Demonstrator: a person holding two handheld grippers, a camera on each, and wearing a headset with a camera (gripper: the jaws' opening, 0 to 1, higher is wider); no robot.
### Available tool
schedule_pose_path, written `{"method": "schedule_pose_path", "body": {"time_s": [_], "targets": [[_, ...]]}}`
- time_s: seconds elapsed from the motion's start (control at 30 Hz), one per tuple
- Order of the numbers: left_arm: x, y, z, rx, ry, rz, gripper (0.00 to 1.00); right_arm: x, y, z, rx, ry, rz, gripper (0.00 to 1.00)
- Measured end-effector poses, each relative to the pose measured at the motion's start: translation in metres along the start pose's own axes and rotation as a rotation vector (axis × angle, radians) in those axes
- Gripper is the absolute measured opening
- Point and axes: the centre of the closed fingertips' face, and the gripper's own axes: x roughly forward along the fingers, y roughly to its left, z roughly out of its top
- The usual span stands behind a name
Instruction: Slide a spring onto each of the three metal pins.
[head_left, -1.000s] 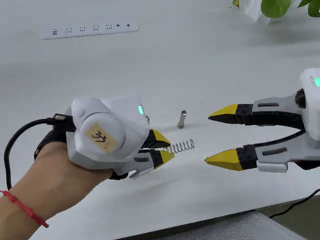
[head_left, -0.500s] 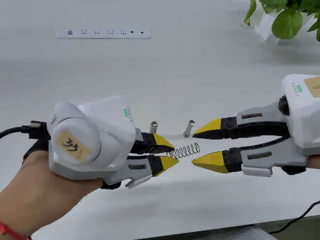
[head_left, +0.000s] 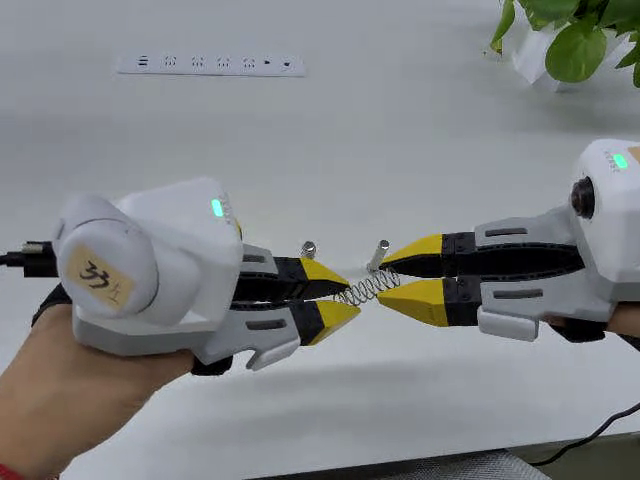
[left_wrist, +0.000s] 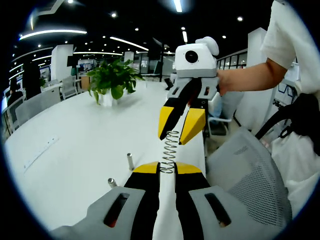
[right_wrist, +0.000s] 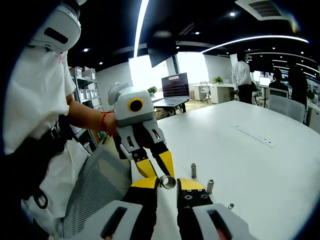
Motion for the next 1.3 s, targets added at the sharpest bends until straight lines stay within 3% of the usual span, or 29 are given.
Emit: {"method": "schedule_pose_path", "body": {"time_s": [0.6, 1.3], "targets": [[0.000, -0.002, 0.001, -0.008, -0.019, -0.023, 0.07, 0.006, 0.003, 0.009, 0.024, -0.027, 0.022, 0.06], [-0.004, -0.008, 0.008, -0.024, -0.067, -0.047, 0.07, 0.012, 0.011, 0.025, -0.006, -0.004, 0.048, 0.05]]}}
